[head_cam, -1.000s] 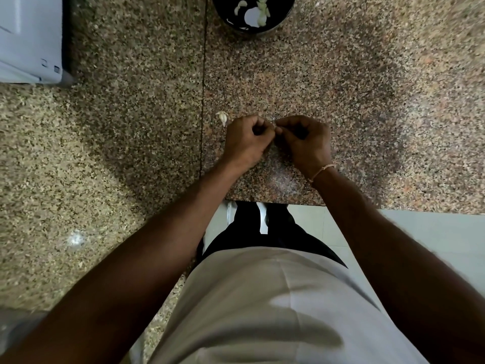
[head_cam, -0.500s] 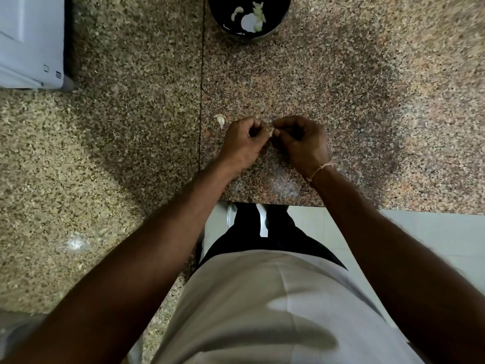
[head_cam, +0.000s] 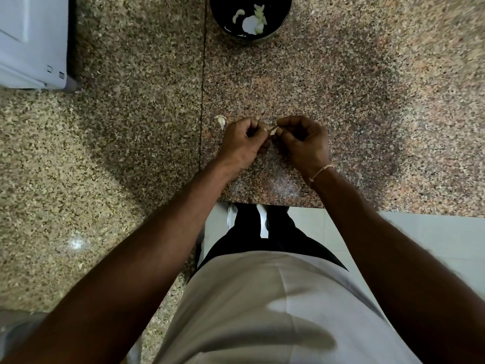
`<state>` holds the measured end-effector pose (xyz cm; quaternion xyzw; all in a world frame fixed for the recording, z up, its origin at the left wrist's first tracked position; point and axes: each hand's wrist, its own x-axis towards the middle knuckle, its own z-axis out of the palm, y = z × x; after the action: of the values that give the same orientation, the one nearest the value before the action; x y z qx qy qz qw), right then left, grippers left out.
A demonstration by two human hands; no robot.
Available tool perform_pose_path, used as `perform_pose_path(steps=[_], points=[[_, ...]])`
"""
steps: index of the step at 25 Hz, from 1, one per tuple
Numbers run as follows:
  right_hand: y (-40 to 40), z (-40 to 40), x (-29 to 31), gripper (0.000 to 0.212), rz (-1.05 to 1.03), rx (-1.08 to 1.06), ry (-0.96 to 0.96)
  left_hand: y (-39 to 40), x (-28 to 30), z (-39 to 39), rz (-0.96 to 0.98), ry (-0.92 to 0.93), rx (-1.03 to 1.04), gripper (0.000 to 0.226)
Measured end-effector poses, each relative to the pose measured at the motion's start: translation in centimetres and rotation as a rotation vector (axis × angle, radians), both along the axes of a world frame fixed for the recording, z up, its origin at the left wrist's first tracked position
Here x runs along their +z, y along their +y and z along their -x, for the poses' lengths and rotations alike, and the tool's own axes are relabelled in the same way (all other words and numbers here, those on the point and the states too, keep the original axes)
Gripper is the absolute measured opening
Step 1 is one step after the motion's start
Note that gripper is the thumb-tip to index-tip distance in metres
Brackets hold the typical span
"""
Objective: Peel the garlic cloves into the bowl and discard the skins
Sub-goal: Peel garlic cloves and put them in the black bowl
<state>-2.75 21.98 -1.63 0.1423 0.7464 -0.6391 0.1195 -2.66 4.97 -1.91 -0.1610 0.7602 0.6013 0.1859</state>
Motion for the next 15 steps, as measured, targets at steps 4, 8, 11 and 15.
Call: perform_pose_path(steps=[4,8,11,15], points=[[0.01,-0.01,0.11,0.016,0.001,-0.004,-0.014,0.36,0.34,-0.38,0.026,0.041,0.043,0.003],[-0.05,-0.21,0.35,0.016,-0.066,0.023,0.012,0.94,0.59,-0.49,0.113,0.055,0.052,0.01],[-0.09,-0.23,0.53,0.016,-0.106,0.034,0.028,1.03,0.72,-0.49,0.13,0.058,0.04,0.009],[-0.07,-0.27,0.24,0.014,-0.164,0.062,0.039,0.91,1.03,-0.66,0.081,0.04,0.04,0.008]])
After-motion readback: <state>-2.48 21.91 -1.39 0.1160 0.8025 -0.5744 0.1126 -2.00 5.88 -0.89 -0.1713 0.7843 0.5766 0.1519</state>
